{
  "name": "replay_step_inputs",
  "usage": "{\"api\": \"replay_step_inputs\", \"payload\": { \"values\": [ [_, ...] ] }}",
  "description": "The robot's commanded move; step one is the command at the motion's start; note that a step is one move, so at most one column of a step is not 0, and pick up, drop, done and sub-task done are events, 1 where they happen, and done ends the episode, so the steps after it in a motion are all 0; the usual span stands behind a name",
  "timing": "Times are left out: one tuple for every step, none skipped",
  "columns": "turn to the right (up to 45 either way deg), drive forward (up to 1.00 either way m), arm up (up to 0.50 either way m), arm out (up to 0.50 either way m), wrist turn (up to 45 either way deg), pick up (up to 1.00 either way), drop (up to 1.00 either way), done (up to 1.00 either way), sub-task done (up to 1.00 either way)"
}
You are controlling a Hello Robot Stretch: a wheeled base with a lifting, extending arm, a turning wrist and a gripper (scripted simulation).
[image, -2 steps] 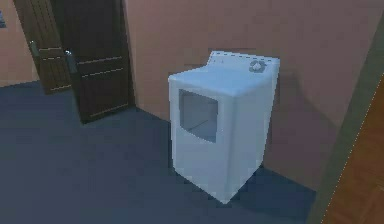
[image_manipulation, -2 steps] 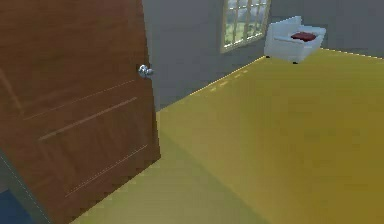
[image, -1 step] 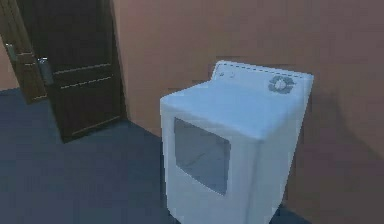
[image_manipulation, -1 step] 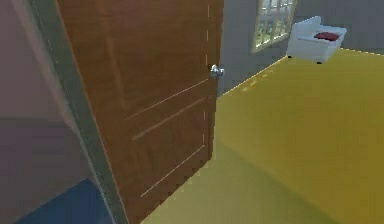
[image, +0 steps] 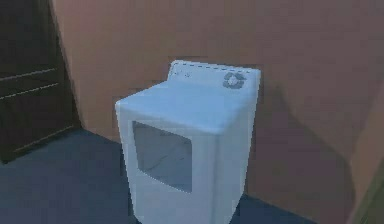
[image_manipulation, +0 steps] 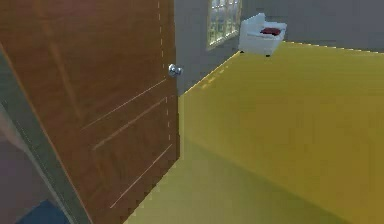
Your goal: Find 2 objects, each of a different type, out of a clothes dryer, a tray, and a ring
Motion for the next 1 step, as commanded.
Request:
{"api": "replay_step_inputs", "payload": {
  "values": [
    [0.0, 0.0, 0.0, 0.0, 0.0, 0.0, 0.0, 0.0, 1.0]
  ]
}}
